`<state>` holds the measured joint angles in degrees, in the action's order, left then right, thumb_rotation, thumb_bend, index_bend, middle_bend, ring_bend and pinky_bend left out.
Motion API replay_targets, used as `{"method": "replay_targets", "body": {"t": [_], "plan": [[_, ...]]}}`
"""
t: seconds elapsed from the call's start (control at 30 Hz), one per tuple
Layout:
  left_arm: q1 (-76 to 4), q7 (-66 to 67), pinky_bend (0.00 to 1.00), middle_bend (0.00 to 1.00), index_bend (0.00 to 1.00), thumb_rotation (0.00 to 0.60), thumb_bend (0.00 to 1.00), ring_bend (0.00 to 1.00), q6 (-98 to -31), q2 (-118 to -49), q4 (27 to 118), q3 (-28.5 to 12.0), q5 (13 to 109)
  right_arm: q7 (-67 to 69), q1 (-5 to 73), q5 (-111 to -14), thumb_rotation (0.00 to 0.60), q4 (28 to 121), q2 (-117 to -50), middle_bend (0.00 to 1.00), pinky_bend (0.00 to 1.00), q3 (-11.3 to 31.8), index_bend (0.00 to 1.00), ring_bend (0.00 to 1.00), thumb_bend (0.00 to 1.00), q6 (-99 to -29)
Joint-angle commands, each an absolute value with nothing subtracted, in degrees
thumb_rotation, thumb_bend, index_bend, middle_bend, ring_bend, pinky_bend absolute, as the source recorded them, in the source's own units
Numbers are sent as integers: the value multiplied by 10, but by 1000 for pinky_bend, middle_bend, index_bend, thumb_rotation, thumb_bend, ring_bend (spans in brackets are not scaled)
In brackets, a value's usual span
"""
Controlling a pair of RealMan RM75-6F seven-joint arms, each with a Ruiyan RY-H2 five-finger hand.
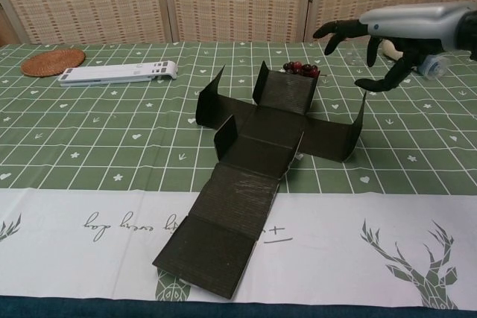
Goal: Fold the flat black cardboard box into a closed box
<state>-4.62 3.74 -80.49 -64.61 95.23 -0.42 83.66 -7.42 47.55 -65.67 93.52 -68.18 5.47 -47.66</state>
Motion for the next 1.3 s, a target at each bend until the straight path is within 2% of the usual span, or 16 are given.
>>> {"method": "replay_targets", "body": {"t": [0.03, 0.3, 0.47, 0.77, 1.03, 1.3], "plan": [[-47, 37, 83, 0, 26, 600, 140, 0, -805, -647, 952, -4, 839, -2, 473, -593, 600, 931, -661, 143, 337, 79, 0, 103, 485, -406], [-48, 37, 82, 0, 26, 600, 141, 0, -804, -647, 952, -3, 839, 94, 506, -524, 600, 851, -687, 143, 336, 120, 0, 103, 488, -295], [-45, 36, 82, 0, 26, 600, 140, 0, -806, -647, 951, -2, 835, 153, 519, -516, 600, 808, -708, 143, 337, 154, 0, 103, 489, -245], [-46, 35, 82, 0, 26, 600, 141, 0, -802, -650, 948, 0, 833, 176, 561, -500, 600, 713, -775, 143, 337, 162, 0, 114, 490, -191], [-42, 29, 82, 0, 26, 600, 140, 0, -804, -649, 943, 2, 829, 176, 590, -472, 600, 653, -821, 143, 336, 153, 0, 136, 495, -175], [-38, 25, 82, 0, 26, 600, 140, 0, -809, -648, 941, 3, 831, 171, 629, -473, 600, 634, -865, 143, 336, 169, 0, 141, 508, -176]]}}
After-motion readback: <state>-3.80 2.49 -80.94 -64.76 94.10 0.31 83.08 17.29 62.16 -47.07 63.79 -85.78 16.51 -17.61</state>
